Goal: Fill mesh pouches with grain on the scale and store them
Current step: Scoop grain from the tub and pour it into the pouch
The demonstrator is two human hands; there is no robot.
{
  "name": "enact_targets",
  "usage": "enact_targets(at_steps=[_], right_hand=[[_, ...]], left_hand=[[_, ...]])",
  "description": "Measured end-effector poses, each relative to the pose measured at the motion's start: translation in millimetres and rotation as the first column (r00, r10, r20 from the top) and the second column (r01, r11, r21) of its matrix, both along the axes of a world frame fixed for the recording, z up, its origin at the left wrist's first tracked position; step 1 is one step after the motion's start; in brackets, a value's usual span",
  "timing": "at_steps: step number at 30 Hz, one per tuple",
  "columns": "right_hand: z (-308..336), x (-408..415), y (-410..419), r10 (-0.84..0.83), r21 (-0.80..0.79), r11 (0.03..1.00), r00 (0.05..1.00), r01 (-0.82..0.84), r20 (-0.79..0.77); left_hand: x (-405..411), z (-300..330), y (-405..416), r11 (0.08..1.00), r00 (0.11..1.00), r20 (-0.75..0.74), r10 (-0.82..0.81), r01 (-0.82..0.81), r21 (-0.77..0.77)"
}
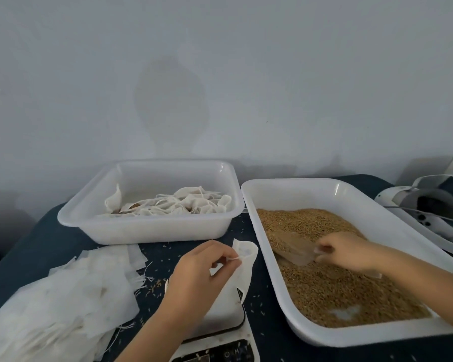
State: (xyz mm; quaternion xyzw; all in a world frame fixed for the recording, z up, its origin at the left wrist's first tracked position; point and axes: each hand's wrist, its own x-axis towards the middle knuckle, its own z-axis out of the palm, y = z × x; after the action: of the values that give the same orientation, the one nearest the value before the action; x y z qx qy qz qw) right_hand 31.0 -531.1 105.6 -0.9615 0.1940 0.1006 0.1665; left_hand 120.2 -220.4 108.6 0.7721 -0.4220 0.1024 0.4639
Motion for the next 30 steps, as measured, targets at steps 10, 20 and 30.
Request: enact_targets(at_steps=[10,20,30], right_hand=[[39,-23,-19,0.058,0.034,0.998,0.997,-0.059,0.046],[78,-34,0,0.164,0.221,0.954,0.970,-0.203,0.182],[117,-14,42,0.391,0.110,0.908,0.912,-0.405,0.128]], left_hand=[[3,7,0,1.000,1.000,0.010,-0.003,0.003,0.029],[6,11,3,0.997,0.998,0.055,-0.008,0.004,0.080],[15,15,19,0.995,0.983,0.185,0.001,-0.019,0.097]])
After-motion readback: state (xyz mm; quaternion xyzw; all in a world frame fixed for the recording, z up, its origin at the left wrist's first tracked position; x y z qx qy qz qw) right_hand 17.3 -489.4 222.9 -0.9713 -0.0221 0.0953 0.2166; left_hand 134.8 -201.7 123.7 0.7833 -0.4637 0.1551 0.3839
